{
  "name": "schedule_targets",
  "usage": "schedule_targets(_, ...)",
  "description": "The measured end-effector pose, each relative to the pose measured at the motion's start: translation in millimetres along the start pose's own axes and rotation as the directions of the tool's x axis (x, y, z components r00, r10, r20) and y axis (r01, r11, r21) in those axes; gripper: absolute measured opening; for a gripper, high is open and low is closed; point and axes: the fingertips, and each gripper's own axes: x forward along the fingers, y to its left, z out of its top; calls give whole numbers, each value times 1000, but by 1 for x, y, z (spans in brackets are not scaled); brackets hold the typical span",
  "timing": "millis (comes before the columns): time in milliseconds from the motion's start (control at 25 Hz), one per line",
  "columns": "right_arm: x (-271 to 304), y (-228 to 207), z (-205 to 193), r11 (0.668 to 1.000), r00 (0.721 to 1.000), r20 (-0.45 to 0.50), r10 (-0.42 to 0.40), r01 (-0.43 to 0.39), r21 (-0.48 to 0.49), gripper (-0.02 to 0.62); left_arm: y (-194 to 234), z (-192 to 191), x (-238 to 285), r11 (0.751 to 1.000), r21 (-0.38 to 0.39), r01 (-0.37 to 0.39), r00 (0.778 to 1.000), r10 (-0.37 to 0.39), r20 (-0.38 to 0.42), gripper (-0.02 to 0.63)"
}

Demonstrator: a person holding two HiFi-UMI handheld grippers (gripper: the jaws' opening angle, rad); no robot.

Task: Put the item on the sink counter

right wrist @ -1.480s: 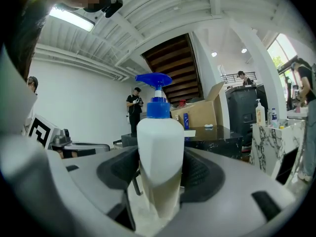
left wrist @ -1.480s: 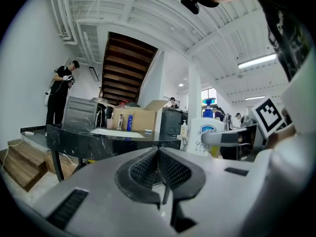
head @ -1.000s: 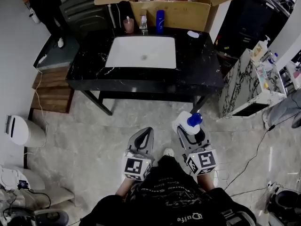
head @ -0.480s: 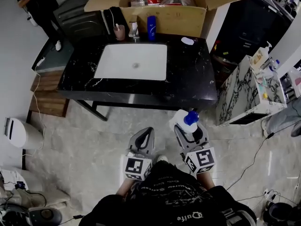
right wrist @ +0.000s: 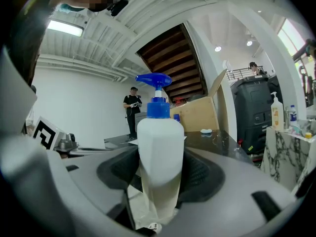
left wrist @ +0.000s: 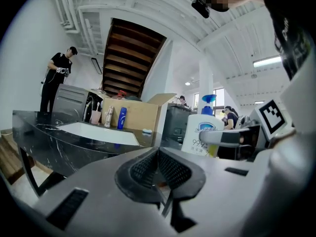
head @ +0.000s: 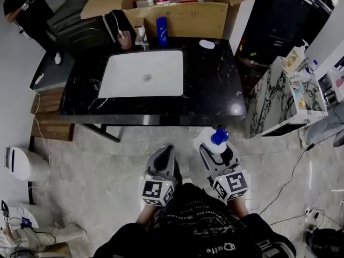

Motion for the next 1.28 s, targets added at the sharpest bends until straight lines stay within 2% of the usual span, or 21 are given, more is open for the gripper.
schedule_targets(240, 48, -16, 28, 999, 999, 44, -2, 4, -48, 258, 35, 15, 44, 998, 54, 8, 1000, -8, 4, 8)
schedule_targets(520, 119, -44, 49, 999, 999, 12, -33, 33, 9, 258, 94, 50, 108, 997, 82, 1, 1000, -3, 21, 8)
schedule_targets(640, 151, -57, 59, 998, 998, 31, -55, 54, 20, 258, 114, 63, 136, 995, 97, 30, 999, -32, 17, 8)
schedule_targets(1000, 228, -80, 67, 992, 992, -7, -124, 124, 28, 258, 168, 83, 203, 990, 101, 103, 995, -103, 3, 8)
schedule_targets(1280, 274, -82, 79, 992, 992, 8, -124, 124, 10, 258, 189, 96, 232, 986, 110, 125, 992, -128, 17, 8)
